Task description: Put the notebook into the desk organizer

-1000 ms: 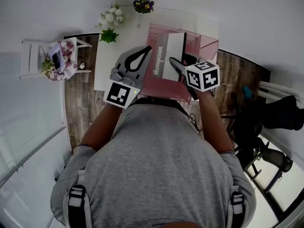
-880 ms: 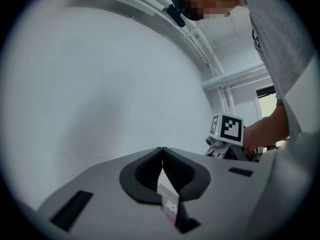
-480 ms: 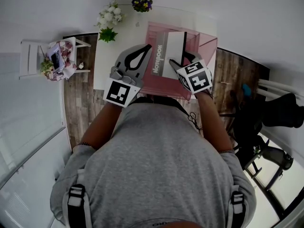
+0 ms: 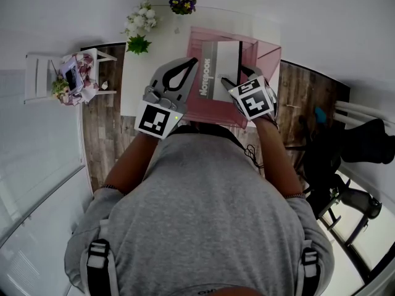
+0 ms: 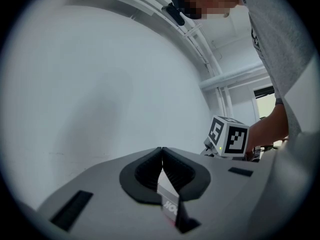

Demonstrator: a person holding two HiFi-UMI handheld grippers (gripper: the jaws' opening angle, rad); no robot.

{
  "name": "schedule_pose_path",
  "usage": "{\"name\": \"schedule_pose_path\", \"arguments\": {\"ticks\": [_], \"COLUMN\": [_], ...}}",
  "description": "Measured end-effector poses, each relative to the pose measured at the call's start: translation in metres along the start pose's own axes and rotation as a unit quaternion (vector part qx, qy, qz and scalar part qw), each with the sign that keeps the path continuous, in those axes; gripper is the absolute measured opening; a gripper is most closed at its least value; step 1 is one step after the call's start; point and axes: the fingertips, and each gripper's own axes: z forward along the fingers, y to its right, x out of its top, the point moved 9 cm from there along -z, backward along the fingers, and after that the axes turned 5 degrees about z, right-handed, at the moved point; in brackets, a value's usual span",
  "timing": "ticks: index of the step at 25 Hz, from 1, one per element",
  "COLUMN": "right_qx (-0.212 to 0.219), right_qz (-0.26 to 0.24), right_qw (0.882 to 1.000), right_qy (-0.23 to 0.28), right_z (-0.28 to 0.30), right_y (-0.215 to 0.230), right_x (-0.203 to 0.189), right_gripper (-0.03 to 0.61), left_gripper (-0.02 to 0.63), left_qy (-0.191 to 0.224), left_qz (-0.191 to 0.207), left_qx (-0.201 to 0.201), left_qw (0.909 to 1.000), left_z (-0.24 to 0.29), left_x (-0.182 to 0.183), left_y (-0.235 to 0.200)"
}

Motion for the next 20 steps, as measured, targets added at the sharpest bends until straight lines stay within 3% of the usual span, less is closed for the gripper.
{"name": "schedule_pose_path", "arguments": {"ticks": [12, 20], "right_qx": [0.002, -0.007], "right_qz": [0.004, -0.003], "right_qw": [1.000, 1.000], "right_qy": [-0.018, 0.001], "right_z": [-0.004, -0.012], "right_y": [-0.001, -0.003], "right_x": [-0.007, -0.003], "right_gripper": [0.354, 0.374], "left_gripper": [0.020, 0.020], "left_qy": [-0.004, -0.004], "left_qz": [-0.001, 0.002], "left_qx": [-0.002, -0.005], "left_qw": [1.0000, 1.0000], "left_z": [0.002, 0.001], "left_x": [-0.002, -0.001], "left_y": [0.003, 0.006]}}
